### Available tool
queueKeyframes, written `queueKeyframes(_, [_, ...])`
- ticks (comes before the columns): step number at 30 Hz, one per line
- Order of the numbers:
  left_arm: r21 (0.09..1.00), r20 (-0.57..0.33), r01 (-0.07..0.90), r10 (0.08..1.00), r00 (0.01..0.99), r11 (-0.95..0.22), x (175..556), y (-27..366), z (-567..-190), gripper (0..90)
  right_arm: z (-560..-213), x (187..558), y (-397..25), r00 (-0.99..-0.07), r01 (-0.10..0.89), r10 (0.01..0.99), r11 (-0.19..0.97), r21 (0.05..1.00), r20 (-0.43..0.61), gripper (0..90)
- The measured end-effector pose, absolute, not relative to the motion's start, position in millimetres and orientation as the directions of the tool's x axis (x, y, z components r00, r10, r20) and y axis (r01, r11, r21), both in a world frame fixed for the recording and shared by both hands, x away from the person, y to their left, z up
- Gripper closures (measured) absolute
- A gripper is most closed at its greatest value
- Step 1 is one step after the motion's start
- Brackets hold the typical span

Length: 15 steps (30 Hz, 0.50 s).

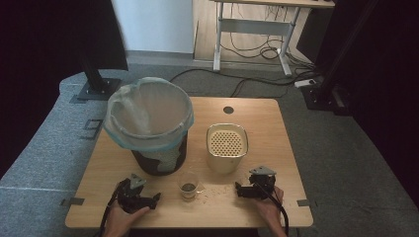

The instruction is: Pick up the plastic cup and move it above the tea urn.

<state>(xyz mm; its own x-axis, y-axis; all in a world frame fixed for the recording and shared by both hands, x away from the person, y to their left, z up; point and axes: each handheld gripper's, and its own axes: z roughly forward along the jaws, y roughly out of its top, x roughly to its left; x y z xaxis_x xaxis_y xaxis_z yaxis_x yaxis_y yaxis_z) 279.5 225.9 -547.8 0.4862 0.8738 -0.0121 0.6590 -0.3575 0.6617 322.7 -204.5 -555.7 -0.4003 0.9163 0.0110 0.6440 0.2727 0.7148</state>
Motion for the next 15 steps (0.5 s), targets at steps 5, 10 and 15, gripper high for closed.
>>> queueKeyframes(5, [0.661, -0.010, 0.656, 0.870, 0.493, -0.364, 280.2, 225.6, -547.8, 0.8, -554.1, 323.6, -203.1, -0.395, 0.656, 0.918, 0.274, 0.703, 0.011, 0.8])
queueKeyframes(10, [0.662, -0.009, 0.651, 0.864, 0.503, -0.372, 279.0, 226.3, -547.9, 1.2, -542.6, 306.7, -195.5, -0.399, 0.568, 0.917, 0.264, 0.780, -0.020, 8.9])
queueKeyframes(15, [0.662, -0.009, 0.652, 0.866, 0.500, -0.370, 278.6, 226.1, -547.9, 1.3, -531.0, 294.2, -185.6, -0.463, 0.512, 0.884, 0.205, 0.834, 0.067, 11.7])
